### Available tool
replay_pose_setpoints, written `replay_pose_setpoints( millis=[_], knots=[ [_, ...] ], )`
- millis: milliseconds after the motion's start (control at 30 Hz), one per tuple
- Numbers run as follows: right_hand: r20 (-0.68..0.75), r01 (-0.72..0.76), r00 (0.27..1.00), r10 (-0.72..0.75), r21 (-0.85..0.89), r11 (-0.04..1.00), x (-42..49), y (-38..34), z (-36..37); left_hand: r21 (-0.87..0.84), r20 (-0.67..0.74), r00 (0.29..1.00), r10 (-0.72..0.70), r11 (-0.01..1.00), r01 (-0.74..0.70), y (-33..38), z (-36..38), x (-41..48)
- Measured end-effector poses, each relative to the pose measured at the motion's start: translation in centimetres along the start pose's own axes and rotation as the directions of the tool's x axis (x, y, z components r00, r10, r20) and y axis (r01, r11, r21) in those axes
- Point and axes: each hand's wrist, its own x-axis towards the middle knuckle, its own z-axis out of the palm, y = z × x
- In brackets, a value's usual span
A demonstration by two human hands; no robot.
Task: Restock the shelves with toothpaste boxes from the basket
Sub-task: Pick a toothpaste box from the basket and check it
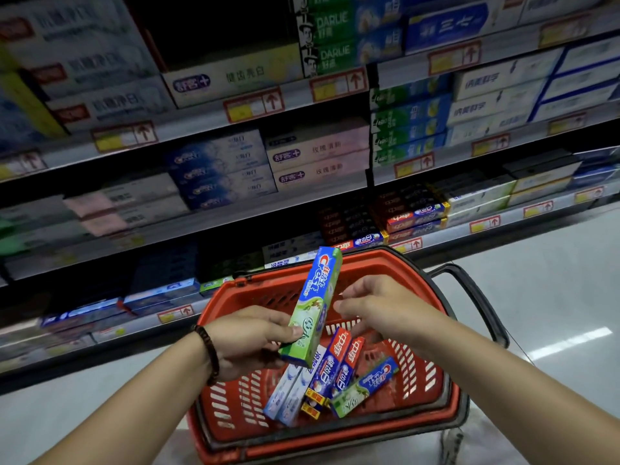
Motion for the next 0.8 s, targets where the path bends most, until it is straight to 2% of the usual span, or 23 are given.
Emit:
replay_pose_setpoints(
  millis=[200, 433, 800],
  knots=[
    [0.109, -0.018, 0.994, 0.02, -0.014, 1.0, 0.0, 0.2, 1.6, -0.122, -0.102, 0.991, 0.088, 0.987, -0.1, -0.9, 1.2, 0.1],
    [0.146, -0.012, 0.989, 0.014, -0.012, 1.0, 0.2, 0.8, 3.2, -0.292, -0.162, 0.976, 0.143, 0.938, -0.186, -0.8, 2.2, -0.2],
    [0.105, 0.006, 0.994, -0.023, 0.16, 0.987, 0.8, 0.3, 4.1, -0.313, -0.201, 0.965, 0.17, 0.922, -0.228, -0.3, 2.5, -0.8]
  ],
)
